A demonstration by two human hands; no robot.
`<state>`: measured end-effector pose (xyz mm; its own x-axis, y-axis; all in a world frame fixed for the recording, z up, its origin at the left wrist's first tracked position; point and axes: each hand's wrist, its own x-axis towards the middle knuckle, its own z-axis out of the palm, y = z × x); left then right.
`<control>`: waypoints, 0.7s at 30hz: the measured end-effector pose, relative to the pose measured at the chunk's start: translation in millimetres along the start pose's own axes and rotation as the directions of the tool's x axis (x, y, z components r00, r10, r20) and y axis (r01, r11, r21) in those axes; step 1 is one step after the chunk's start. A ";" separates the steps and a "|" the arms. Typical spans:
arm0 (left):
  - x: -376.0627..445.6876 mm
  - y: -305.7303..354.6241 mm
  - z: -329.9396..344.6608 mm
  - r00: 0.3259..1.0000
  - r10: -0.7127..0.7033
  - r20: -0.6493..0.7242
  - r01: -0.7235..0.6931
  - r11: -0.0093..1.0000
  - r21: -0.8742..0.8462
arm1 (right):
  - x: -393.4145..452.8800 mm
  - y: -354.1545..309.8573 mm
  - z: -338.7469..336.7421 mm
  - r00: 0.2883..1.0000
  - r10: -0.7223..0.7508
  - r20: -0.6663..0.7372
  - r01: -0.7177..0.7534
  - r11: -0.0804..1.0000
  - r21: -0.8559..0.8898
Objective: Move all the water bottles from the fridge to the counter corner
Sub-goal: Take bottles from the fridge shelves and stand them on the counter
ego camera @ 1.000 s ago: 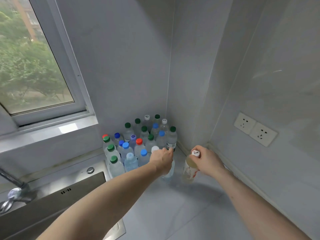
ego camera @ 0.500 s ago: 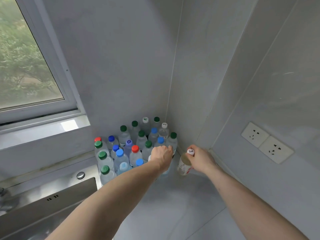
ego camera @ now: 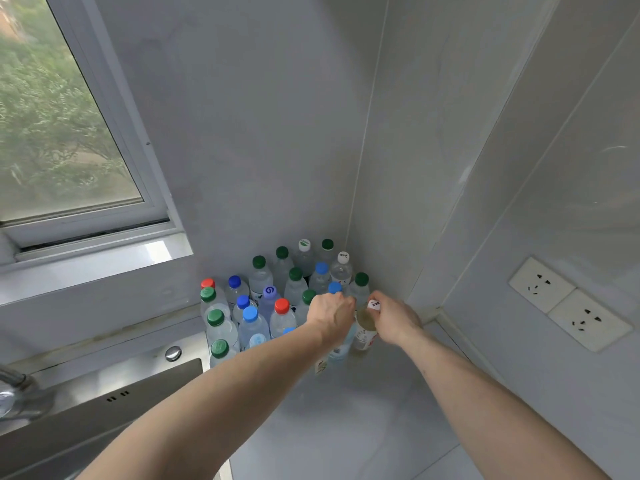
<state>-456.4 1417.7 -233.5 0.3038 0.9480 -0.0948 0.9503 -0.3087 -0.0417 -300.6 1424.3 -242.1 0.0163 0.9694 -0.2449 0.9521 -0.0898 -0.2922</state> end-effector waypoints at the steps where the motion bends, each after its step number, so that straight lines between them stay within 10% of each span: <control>1: -1.9 -0.7 -3.0 1.000 0.003 -0.004 -0.003 1.000 -0.005 | 0.9 -0.5 1.8 1.000 0.000 0.003 0.000 1.000 -0.009; 21: -146.7 -30.6 -43.3 0.974 0.131 -0.186 -0.200 0.884 -0.422 | -166.5 -1.6 -25.7 0.990 0.008 -0.138 0.052 0.904 0.424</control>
<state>-527.1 1291.5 -175.2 0.4333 0.8970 0.0870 0.8088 -0.4296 0.4016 -296.9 1268.9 -177.1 0.0661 0.9909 -0.1173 0.7325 -0.1280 -0.6687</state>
